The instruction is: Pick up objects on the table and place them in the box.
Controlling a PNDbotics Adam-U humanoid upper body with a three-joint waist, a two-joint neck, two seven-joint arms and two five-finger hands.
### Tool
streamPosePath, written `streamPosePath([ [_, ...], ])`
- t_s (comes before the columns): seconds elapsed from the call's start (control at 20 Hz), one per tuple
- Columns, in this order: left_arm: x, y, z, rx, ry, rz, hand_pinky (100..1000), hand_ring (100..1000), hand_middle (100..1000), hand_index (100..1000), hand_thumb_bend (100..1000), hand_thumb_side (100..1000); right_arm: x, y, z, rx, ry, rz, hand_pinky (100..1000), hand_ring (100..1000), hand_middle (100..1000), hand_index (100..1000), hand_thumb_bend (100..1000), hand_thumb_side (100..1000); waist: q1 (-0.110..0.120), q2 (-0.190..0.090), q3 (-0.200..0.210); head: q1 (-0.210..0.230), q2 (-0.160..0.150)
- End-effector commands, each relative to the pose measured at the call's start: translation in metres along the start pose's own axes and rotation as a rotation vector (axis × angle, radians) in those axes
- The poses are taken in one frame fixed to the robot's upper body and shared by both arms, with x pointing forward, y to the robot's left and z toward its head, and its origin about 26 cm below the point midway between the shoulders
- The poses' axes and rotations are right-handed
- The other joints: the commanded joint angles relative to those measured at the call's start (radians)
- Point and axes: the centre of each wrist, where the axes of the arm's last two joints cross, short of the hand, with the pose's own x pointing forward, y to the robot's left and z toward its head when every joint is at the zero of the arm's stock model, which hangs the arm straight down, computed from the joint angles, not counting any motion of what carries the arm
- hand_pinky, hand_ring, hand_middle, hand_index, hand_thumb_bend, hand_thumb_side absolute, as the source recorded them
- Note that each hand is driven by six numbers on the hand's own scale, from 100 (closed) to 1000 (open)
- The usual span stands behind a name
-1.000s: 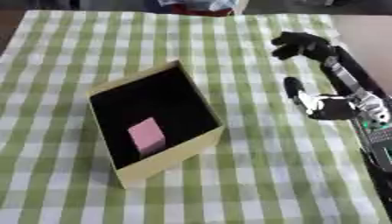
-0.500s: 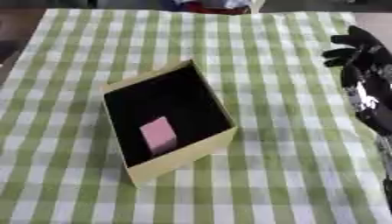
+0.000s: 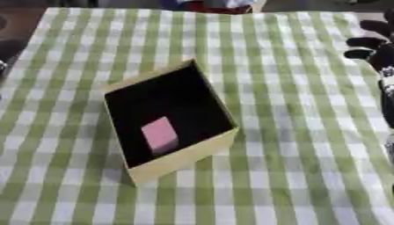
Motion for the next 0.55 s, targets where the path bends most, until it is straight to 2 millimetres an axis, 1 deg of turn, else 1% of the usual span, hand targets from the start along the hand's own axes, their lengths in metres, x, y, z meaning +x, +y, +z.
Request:
streamPosePath([
  [0.05, 0.0034, 0.0007, -0.0018, -0.008, -0.012, -0.005, 939, 757, 829, 787, 224, 973, 0.0066, -0.0050, -0.0038, -0.001, -0.021, 0.003, 704, 762, 827, 977, 100, 688, 0.000, -0.021, -0.001, -0.005, -0.001],
  [0.2, 0.0027, 0.0004, -0.0013, -0.010, -0.008, -0.003, 939, 757, 829, 787, 225, 973, 0.0057, -0.0049, -0.0024, -0.003, -0.015, 0.000, 704, 762, 827, 977, 100, 691, -0.002, -0.026, 0.003, -0.005, 0.004],
  [0.55, 0.0021, 0.0003, -0.0006, -0.009, -0.004, 0.001, 940, 758, 829, 787, 226, 973, 0.0050, -0.0057, -0.0008, -0.013, -0.011, 0.000, 704, 761, 827, 977, 100, 695, -0.007, -0.030, 0.009, -0.004, 0.002],
])
